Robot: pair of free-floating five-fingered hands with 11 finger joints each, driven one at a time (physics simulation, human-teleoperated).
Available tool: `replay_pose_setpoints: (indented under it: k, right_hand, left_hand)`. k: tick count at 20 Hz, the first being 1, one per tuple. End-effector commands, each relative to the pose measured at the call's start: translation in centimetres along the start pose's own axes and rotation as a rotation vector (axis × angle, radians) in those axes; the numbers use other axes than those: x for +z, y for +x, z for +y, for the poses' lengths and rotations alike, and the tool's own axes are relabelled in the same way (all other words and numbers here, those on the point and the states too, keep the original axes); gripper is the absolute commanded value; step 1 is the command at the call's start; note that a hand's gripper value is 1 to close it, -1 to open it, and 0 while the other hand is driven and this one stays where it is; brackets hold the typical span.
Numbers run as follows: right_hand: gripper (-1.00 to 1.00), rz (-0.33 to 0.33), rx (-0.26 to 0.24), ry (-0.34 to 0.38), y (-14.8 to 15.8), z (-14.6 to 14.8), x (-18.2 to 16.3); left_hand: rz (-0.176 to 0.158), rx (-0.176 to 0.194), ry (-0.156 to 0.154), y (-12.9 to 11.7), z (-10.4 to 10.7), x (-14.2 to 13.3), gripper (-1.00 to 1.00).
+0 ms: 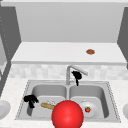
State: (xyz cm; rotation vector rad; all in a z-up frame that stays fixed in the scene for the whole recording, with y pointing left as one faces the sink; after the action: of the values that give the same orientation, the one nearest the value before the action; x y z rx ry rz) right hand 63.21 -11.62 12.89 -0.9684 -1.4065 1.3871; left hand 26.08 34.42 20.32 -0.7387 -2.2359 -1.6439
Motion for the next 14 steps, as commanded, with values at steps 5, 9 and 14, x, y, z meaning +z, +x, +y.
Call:
replay_pose_setpoints:
  k: [5, 9, 14]
  right_hand:
    - [-1.00, -0.014, -0.020, 0.083, -1.3, 1.7, -2.5]
    - [-1.00, -0.023, -0.044, 0.115, -1.3, 0.9, -1.7]
    - [-1.00, -0.018, -0.053, 0.156, -0.4, -0.2, -0.3]
  left_hand:
    - [0.000, 0.000, 0.000, 0.0, 0.0, 0.0, 0.00]
    - [0.000, 0.000, 0.000, 0.0, 0.0, 0.0, 0.00]
    - [0.000, 0.000, 0.000, 0.0, 0.0, 0.0, 0.00]
